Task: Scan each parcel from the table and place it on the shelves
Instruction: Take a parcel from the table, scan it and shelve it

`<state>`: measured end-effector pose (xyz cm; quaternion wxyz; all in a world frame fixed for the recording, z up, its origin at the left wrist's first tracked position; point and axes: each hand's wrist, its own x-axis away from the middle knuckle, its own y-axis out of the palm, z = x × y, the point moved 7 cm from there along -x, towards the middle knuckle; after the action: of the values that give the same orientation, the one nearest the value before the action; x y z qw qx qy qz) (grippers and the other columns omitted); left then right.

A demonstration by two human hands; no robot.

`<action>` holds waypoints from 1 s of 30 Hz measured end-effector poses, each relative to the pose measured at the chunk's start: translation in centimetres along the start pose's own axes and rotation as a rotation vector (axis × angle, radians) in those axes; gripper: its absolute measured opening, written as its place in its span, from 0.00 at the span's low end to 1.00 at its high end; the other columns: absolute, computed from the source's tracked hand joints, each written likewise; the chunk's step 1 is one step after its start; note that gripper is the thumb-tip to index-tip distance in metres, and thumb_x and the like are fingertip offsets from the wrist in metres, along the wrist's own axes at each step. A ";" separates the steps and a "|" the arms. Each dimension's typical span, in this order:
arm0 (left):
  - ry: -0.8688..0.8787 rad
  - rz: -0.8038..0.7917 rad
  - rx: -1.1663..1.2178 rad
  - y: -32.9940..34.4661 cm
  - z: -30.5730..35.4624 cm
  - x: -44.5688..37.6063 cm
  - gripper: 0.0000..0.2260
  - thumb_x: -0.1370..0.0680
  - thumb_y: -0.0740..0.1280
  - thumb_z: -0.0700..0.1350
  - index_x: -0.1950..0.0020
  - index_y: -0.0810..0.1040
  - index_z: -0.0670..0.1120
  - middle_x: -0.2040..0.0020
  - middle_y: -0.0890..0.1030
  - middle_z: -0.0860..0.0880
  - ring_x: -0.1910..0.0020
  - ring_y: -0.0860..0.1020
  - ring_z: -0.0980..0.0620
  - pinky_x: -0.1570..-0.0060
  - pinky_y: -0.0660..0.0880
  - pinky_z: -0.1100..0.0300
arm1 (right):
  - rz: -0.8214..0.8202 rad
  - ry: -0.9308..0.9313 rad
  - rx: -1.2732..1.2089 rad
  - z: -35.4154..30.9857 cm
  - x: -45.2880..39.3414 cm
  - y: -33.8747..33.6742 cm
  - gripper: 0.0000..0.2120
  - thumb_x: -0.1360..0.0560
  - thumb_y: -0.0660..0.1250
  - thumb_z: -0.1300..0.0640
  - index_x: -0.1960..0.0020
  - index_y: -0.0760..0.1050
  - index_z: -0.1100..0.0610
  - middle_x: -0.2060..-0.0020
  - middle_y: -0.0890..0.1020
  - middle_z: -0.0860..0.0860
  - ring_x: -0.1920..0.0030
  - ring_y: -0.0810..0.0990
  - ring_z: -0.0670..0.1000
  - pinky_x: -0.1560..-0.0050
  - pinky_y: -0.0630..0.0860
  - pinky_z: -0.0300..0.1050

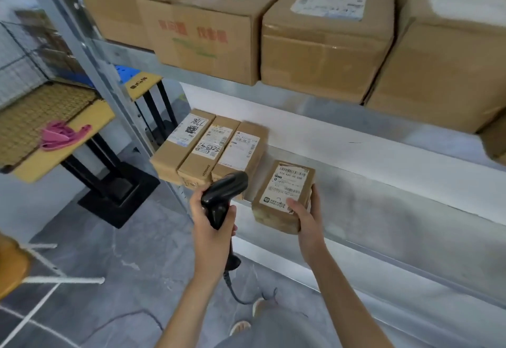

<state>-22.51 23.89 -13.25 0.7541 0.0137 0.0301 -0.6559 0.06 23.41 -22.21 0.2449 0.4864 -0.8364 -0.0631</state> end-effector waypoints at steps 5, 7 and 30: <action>-0.014 -0.062 -0.010 0.3 -1.2 -2.7 0.28 0.20 0.67 0.31 0.38 0.68 0.65 0.48 0.79 0.45 0.67 0.77 0.48 0.65 0.78 0.59 | -0.019 0.052 0.035 1.3 -5.4 1.9 0.39 0.26 0.74 0.63 0.22 0.62 0.44 0.41 0.84 0.48 0.42 0.84 0.53 0.38 0.79 0.58; -0.029 -0.069 -0.017 0.1 -1.7 -3.5 0.30 0.20 0.67 0.31 0.41 0.69 0.70 0.51 0.80 0.51 0.68 0.77 0.48 0.65 0.77 0.58 | 0.000 0.077 0.026 1.6 -7.2 2.1 0.40 0.26 0.74 0.64 0.21 0.61 0.43 0.40 0.84 0.48 0.42 0.84 0.53 0.39 0.80 0.57; 0.052 -0.229 -0.119 3.5 -0.9 -6.7 0.28 0.20 0.69 0.37 0.36 0.66 0.69 0.49 0.81 0.53 0.67 0.81 0.50 0.66 0.78 0.61 | 0.114 -0.053 0.522 -0.2 -9.3 2.4 0.32 0.17 0.64 0.51 0.18 0.53 0.46 0.22 0.65 0.51 0.25 0.68 0.55 0.24 0.65 0.58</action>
<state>-19.97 31.04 -13.79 0.6725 -0.0176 0.0901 -0.7344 2.07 32.53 -24.44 0.0924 0.4835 -0.8564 0.1556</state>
